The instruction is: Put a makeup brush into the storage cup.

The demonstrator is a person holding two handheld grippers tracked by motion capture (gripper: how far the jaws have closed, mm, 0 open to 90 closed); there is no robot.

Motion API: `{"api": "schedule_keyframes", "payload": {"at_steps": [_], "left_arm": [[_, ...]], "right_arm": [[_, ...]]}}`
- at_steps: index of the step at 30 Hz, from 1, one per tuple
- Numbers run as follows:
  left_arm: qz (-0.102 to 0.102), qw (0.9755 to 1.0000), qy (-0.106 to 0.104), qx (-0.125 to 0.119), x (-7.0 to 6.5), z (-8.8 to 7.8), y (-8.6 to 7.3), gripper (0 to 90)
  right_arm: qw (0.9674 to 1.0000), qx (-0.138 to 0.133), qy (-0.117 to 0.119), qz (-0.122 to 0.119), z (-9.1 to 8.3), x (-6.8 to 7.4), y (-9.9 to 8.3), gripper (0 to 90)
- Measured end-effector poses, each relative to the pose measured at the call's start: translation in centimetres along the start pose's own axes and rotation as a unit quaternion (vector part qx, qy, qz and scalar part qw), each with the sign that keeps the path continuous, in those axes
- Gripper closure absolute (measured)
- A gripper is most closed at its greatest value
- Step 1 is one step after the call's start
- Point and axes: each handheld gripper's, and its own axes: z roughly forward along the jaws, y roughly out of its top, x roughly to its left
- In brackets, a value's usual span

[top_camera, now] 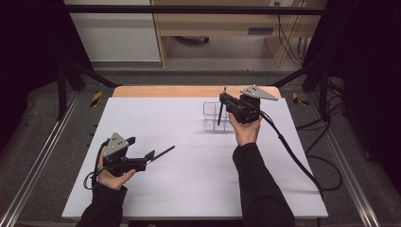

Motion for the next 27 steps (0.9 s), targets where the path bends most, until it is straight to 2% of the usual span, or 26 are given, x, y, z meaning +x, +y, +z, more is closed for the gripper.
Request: {"api": "schedule_keyframes", "payload": {"at_steps": [9,27], "left_arm": [[-0.002,1.0000,0.000,0.001,0.0,0.1,0.0,11.1],[0.000,1.0000,-0.004,0.002,-0.1,0.1,-0.1,11.0]], "right_arm": [[0.9999,-0.011,-0.011,-0.004,0.3,-0.5,0.8,84.0],[0.9993,-0.010,-0.031,-0.016,1.9,-1.2,1.6,83.9]]}}
